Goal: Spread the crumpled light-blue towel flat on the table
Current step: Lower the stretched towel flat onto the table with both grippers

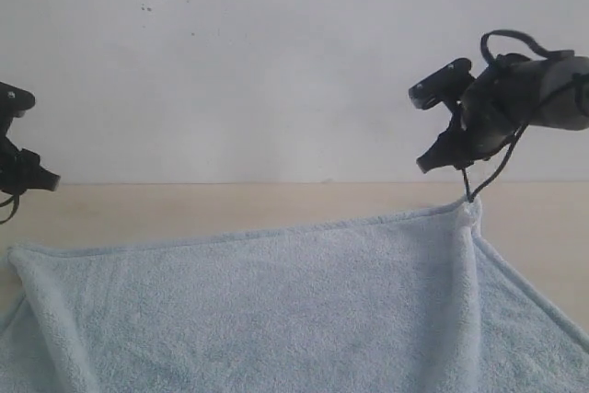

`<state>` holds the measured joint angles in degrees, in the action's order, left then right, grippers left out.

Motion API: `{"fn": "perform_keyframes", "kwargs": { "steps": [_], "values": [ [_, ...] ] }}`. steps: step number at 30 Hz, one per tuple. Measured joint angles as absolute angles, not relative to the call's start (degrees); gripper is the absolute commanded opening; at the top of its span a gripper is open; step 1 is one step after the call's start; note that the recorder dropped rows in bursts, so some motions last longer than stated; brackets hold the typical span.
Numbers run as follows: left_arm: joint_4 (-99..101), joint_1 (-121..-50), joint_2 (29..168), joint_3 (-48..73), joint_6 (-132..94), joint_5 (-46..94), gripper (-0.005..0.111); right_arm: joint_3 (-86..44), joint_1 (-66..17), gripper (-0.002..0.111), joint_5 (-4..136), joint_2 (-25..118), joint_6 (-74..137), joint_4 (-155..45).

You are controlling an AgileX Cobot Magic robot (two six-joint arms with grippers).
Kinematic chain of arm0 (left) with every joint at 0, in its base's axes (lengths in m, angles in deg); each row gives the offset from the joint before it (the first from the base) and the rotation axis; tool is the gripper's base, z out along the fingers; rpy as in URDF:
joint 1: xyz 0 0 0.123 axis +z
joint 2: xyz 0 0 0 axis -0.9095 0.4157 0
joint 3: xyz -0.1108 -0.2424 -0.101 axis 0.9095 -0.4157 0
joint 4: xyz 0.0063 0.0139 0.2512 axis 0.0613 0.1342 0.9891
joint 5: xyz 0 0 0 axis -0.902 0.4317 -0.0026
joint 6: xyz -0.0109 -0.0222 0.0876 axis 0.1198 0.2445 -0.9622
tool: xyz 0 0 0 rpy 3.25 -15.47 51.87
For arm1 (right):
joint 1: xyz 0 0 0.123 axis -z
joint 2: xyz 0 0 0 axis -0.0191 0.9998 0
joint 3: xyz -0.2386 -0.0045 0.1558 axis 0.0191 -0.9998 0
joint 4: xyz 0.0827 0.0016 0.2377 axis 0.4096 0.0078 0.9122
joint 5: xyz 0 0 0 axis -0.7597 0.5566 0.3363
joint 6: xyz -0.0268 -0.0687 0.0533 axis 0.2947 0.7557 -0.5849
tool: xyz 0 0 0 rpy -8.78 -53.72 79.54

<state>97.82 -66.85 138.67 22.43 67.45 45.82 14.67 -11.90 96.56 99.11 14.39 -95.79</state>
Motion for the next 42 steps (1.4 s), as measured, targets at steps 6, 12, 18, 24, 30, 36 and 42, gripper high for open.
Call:
{"fn": "perform_keyframes", "kwargs": {
  "steps": [6, 12, 18, 24, 30, 36, 42],
  "values": [
    [91.13, -66.85, 123.98, 5.81, 67.71, 41.53, 0.051, 1.07, -7.72, 0.000, 103.19, 88.73, 23.29, -82.86],
    [87.57, -66.85, 113.45, -8.18, 71.64, 33.92, 0.051, -15.02, -7.59, 0.000, 96.48, 86.74, 25.38, -80.08],
    [87.18, -66.85, 108.37, -11.41, 72.70, 32.20, 0.049, -16.38, -7.59, 0.000, 91.52, 87.89, 25.38, -80.08],
    [87.09, -66.85, 108.09, -11.54, 72.74, 31.43, 0.049, -16.59, -7.59, 0.000, 91.43, 91.06, 25.38, -79.85],
    [87.09, -66.85, 108.09, -11.54, 72.74, 31.86, 0.049, -16.59, -7.59, 0.000, 92.98, 91.69, 25.38, -79.63],
    [87.09, -66.85, 108.09, -11.54, 72.74, 32.29, 0.049, -18.01, -5.51, 0.000, 94.04, 92.33, 25.27, -79.63],
    [87.09, -66.85, 108.09, -11.54, 72.74, 32.51, 0.049, -20.55, 0.00, 0.000, 92.59, 91.26, 23.21, -79.37]
  ]
}}
